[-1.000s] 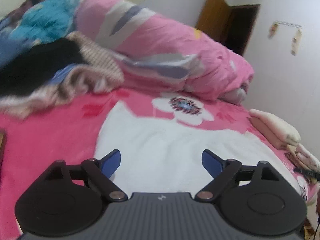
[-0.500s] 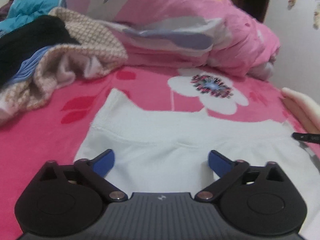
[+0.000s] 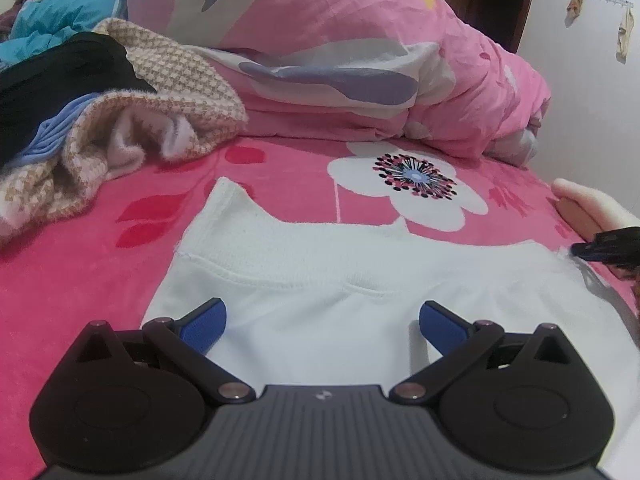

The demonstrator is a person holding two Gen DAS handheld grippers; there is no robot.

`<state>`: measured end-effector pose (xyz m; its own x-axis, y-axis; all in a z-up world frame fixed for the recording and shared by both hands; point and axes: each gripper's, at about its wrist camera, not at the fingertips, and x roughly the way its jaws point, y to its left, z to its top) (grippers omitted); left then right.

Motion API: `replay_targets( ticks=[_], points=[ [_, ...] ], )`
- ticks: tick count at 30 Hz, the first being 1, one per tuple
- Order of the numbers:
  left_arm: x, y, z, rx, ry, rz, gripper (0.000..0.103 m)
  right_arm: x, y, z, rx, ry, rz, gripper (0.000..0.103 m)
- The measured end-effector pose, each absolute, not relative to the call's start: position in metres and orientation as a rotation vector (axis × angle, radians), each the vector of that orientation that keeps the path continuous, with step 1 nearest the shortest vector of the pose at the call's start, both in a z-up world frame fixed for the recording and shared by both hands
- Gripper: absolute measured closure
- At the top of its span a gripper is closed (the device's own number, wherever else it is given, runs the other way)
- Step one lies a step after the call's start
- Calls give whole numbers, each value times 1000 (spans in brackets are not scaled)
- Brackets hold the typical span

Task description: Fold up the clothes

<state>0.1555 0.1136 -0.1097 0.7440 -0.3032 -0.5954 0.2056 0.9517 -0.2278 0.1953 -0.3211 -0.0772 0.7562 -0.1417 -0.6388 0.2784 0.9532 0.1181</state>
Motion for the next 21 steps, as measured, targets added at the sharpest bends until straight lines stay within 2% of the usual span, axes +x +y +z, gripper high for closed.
replay_targets(
  ticks=[2,4,9,10,12,14,15,21],
  points=[
    [154,114,-110,-155,668,-280,0,177,-304,-63,179,655,-165,71],
    [154,115,-110,-157,664,-281,0,159,-282,-55,159,658,-32,49],
    [153,119,-111,-180,657,-290,0,149,-230,-84,-6,735,54,33],
    [153,119,-111,-181,656,-291,0,151,-227,-95,-18,742,28,25],
    [153,119,-112,-186,652,-292,0,146,-221,-104,-32,697,-5,18],
    [153,120,-112,-192,648,-294,0,143,-217,-105,-47,683,-45,5],
    [152,121,-112,-197,646,-296,0,142,-216,-106,-55,686,-65,1],
    [152,125,-113,-232,636,-308,0,141,-220,-110,-16,686,-76,1]
  ],
)
